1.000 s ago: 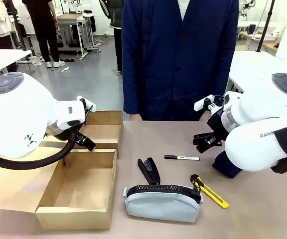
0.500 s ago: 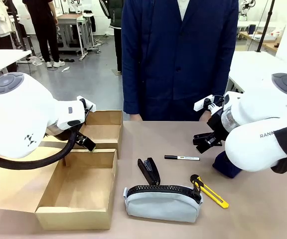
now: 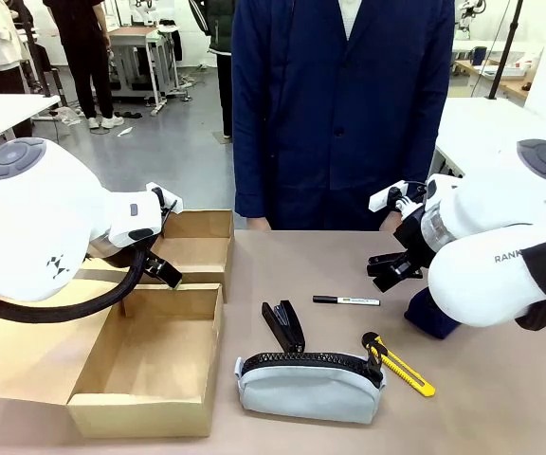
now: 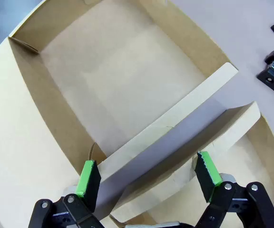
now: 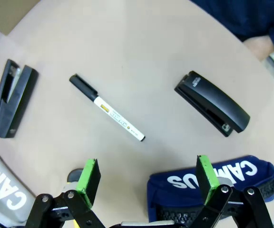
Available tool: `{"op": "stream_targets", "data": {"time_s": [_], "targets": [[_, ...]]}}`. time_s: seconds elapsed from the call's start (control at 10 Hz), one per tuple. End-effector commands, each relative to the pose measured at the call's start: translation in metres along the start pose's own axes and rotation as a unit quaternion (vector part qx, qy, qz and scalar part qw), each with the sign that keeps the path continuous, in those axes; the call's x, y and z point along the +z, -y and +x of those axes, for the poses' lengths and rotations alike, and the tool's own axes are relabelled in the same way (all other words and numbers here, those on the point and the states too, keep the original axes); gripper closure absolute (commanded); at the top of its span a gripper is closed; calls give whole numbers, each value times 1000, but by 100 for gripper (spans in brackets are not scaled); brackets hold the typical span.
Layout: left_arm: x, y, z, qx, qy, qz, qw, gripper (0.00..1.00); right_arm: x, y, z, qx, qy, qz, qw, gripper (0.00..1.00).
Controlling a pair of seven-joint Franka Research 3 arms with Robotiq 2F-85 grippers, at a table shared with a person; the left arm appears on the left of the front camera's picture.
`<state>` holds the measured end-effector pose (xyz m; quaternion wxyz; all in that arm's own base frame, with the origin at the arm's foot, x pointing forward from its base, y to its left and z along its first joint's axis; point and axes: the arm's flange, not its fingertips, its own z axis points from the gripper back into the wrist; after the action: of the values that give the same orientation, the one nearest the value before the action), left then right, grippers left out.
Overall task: Place items inside the box.
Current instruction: Pick up a Pencil pouch or Stapler and place it inside the Mailer Box closest to the robot.
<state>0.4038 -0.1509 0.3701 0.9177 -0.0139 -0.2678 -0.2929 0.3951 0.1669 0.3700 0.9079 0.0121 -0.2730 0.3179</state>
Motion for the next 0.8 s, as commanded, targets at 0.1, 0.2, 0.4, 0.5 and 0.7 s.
{"op": "stream_targets", "data": {"time_s": [0.1, 0.2, 0.4, 0.5, 0.7], "targets": [[0, 0, 0, 0, 0, 0, 1000, 0, 1, 0, 0, 0, 1, 0, 1000, 0], [0, 0, 0, 0, 0, 0, 1000, 0, 0, 0, 0, 0, 0, 0, 1000, 0], [29, 3, 3, -8, 24, -23, 999, 0, 38, 4, 13, -19, -4, -5, 1000, 0], [73, 19, 21, 12, 43, -54, 998, 0, 75, 7, 25, -69, 3, -11, 998, 0], [150, 22, 25, 45, 56, -96, 993, 0, 156, 9, 30, -157, 24, 29, 987, 0]]}}
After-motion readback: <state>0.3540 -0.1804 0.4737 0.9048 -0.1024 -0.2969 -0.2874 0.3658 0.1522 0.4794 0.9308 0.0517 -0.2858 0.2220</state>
